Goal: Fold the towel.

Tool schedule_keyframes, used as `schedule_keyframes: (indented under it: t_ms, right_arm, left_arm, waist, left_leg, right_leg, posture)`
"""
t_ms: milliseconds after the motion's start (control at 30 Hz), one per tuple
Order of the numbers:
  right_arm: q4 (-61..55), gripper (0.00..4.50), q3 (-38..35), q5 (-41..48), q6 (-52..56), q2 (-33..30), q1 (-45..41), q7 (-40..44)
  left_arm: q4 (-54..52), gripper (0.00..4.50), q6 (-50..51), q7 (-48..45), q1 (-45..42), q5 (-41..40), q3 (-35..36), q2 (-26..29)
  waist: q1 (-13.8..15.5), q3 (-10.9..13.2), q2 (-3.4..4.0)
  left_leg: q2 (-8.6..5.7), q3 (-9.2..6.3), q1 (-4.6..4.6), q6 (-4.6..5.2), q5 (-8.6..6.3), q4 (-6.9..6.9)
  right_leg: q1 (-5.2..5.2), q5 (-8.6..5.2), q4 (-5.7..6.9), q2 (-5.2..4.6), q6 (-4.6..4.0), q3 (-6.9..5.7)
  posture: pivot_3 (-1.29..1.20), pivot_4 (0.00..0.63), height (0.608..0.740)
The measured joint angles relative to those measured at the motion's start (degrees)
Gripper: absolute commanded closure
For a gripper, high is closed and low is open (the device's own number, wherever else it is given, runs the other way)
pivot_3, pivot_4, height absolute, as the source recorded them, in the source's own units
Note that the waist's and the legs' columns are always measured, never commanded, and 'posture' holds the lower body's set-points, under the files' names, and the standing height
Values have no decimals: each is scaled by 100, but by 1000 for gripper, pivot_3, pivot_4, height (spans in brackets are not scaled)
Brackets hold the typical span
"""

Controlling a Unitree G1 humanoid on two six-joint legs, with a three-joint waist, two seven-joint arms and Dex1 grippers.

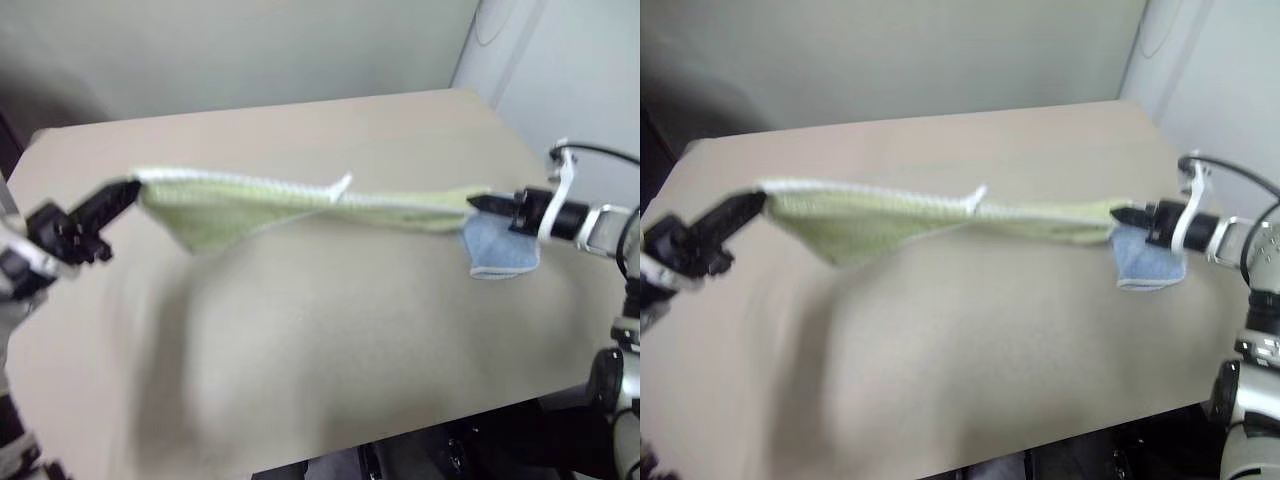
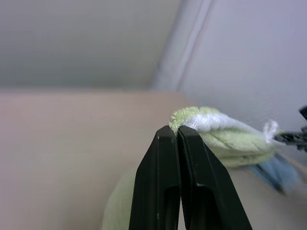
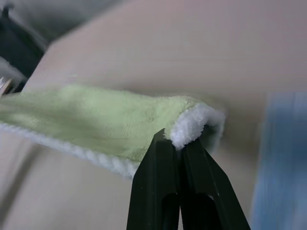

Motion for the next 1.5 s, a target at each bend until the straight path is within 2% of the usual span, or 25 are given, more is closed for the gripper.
schedule_keyframes:
  t_ms: [100,200,333,433,467,567,633,667,700,733,800,867,933,1000,1133,1233,1267,1367,1400,1433,1500]
  right_arm:
    - [-568,4500,-46,228,707,-103,407,-66]
    - [-618,4500,-65,250,910,-207,476,-127]
    - [-282,4500,-54,121,658,-10,-60,-355]
    - [216,4500,214,-165,154,263,-588,-526]
    - [716,4500,352,-408,-200,446,-954,-638]
    - [1580,4500,703,-761,-933,712,-1611,-708]
    - [2986,4500,782,-1283,-1895,854,-2452,-900]
    - [3670,4500,815,-1492,-2455,984,-3028,-971]
    - [4038,4500,830,-1592,-2859,1067,-3449,-994]
    - [4370,4500,822,-1664,-3195,1074,-3805,-981]
    - [4840,4500,749,-1758,-3674,980,-4257,-883]
    - [5082,4500,670,-1774,-3864,797,-4435,-766]
    - [5154,4500,639,-1772,-3873,713,-4475,-598]
    - [4963,4500,664,-1760,-3580,697,-4297,-467]
    - [3494,4500,709,-1457,-1994,653,-2687,-309]
    - [2354,4500,599,-1203,-549,751,-1240,-651]
    - [2128,4500,498,-1189,-153,832,-942,-833]
    - [1508,4500,237,-1148,432,960,-808,-1187]
    - [1354,4500,169,-1144,600,949,-851,-1248]
    - [1272,4500,100,-1144,724,920,-874,-1281]
    - [1218,4500,46,-1147,918,851,-874,-1306]
  left_arm:
    - [-382,4481,214,-276,950,-144,143,-16]
    - [-658,4481,244,-587,1697,-123,168,-100]
    - [-685,4481,132,-440,1501,-62,105,-188]
    - [-485,4481,-115,-88,710,219,-171,-197]
    - [-180,4481,-285,129,96,505,-460,-236]
    - [380,4481,-648,448,-881,1052,-1031,-260]
    - [1699,4481,-1100,731,-2363,1762,-1599,-353]
    - [2462,4481,-1410,881,-3282,2101,-1786,-354]
    - [2825,4481,-1664,938,-3890,2273,-1868,-339]
    - [3095,4481,-1889,916,-4366,2370,-1907,-329]
    - [3544,4481,-2212,780,-4971,2437,-1892,-137]
    - [3766,4481,-2395,618,-5141,2536,-1883,80]
    - [3776,4481,-2440,360,-4986,2556,-1851,192]
    - [3591,4481,-2303,129,-4453,2457,-1732,227]
    - [2521,4481,-1653,-347,-2232,2065,-1388,186]
    - [1574,4481,-1522,-654,-438,2001,-1224,-17]
    - [1399,4481,-1520,-726,-14,2020,-1222,-107]
    - [1011,4481,-1576,-854,501,2098,-1218,-131]
    - [795,4481,-1605,-907,679,2107,-1212,-108]
    - [619,4481,-1605,-957,826,2109,-1213,-108]
    - [475,4481,-1595,-1009,984,2108,-1214,-107]
  waist:
    - [10,2,-3]
    - [34,3,-4]
    - [103,2,-8]
    - [182,0,-11]
    - [215,0,-6]
    - [224,-1,-8]
    - [289,3,-2]
    - [292,3,-6]
    - [275,0,-10]
    - [255,0,-11]
    - [212,-1,-12]
    - [163,-1,-12]
    - [97,-1,-12]
    - [23,-2,-14]
    - [-129,-10,-27]
    - [-218,-9,-27]
    - [-223,-8,-24]
    - [-215,-7,-25]
    - [-196,-7,-26]
    - [-175,-6,-25]
    - [-128,-3,-27]
  left_leg:
    - [0,-3,55,13,6,5]
    - [-11,-2,136,96,-17,8]
    - [-15,-3,187,111,-12,13]
    - [-16,-8,201,120,-18,17]
    - [-18,-9,199,124,-21,21]
    - [-17,-12,146,112,-19,26]
    - [-17,-28,75,95,-9,40]
    - [-15,-35,-12,80,4,66]
    - [-15,-35,-78,18,42,93]
    - [-17,-35,-107,1,52,105]
    - [-18,-47,-124,0,52,73]
    - [-18,-49,-135,-1,53,46]
    - [-18,-50,-133,0,52,49]
    - [-16,-51,-132,1,52,35]
    - [-10,-49,-114,1,51,-3]
    - [-10,-45,-108,1,51,-4]
    - [-11,-42,-108,1,50,-8]
    - [-11,-44,-90,4,47,-12]
    - [-11,-47,-61,7,45,-20]
    - [-11,-48,-21,61,14,-20]
    - [-11,-50,84,94,-3,-9]
  right_leg:
    - [58,19,6,1,8,1]
    - [147,20,-8,0,27,20]
    - [189,22,-9,1,26,25]
    - [184,36,-6,0,21,19]
    - [181,40,0,-2,17,18]
    - [145,55,-3,-3,6,7]
    - [75,56,20,-6,2,0]
    - [-21,68,47,-4,-9,-10]
    - [-91,75,57,-3,-10,-10]
    - [-121,75,56,-5,-8,-9]
    - [-123,74,30,-5,-7,-4]
    - [-129,72,-7,-5,-2,1]
    - [-129,68,-7,-5,5,1]
    - [-134,62,-12,-5,14,1]
    - [-141,53,-14,-5,22,-7]
    - [-147,41,-4,-5,21,-6]
    - [-155,29,1,-5,4,-3]
    - [-175,42,31,-3,-27,-6]
    - [-152,55,49,-3,-31,-8]
    - [-103,62,61,-3,-28,-7]
    - [20,83,39,-3,-14,-3]
  posture:
    - [0,150,740]
    - [0,150,740]
    - [0,150,740]
    - [0,150,740]
    - [0,150,740]
    - [0,150,740]
    - [0,150,740]
    - [0,150,740]
    - [0,150,740]
    - [0,150,740]
    - [0,150,740]
    - [0,150,740]
    - [0,150,740]
    - [0,150,740]
    - [0,150,740]
    - [0,150,740]
    - [0,150,740]
    - [0,150,740]
    - [0,150,740]
    - [0,150,740]
    - [0,150,740]
